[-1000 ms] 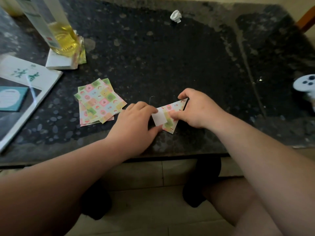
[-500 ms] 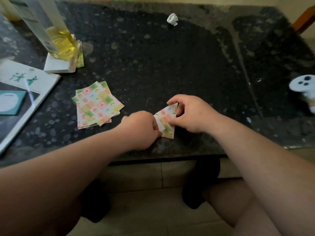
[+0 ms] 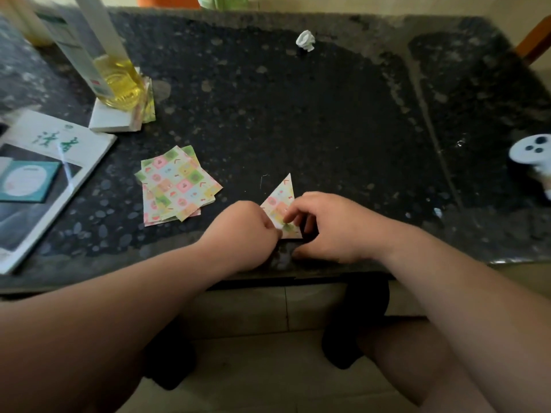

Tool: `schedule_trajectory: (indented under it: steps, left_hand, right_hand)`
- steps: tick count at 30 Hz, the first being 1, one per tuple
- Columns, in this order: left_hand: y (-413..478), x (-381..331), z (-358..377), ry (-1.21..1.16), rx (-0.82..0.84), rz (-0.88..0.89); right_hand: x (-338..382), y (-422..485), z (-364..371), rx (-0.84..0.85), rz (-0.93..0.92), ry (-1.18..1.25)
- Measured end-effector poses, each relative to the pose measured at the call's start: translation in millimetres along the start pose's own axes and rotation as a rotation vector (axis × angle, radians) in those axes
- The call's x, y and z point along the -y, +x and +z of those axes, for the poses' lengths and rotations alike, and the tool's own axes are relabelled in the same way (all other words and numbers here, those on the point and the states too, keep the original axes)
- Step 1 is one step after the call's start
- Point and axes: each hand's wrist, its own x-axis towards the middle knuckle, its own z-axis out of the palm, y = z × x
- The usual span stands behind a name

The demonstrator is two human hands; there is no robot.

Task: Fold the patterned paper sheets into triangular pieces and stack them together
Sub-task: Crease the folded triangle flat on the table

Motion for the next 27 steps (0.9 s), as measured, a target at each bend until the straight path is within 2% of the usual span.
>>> schedule_trajectory:
  steps: [6, 10, 12, 15, 18, 21, 27]
  left_hand:
    - [1.3, -1.8, -8.1, -0.344, -0.003, -0.145]
    - [4.0, 0.0, -4.4, -0.454, 0.013, -0.165]
    - [4.3, 4.2, -7.6, -0.373, -0.009, -0.071]
    - [2.2, 18.5, -23.9, 0.077, -0.125, 0.288]
    - [3.0, 36.7, -30.2, 0.303, -0.104, 0.567]
    - [5.1, 43.8, -14.4, 0.374, -0.079, 0.642]
    - [10.5, 48.0, 1.0, 0.281, -0.158, 0.627]
  right_hand:
    - [-4.6, -1.4, 16.8, -0.301, -0.098, -0.095]
    - [-10.3, 2.8, 22.9, -0.373, -0.189, -0.189]
    - [-13.8, 3.8, 24.9, -0.374, -0.212, -0.174]
    - [-20.1, 3.1, 23.3, -0.387, -0.201, -0.094]
    - [-26.5, 0.5, 20.2, -0.403, -0.18, -0.03]
    - [-29.9, -2.3, 19.4, -0.378, -0.177, -0.058]
    - [-30.0, -8.8, 15.1, -0.268, -0.055, -0.088]
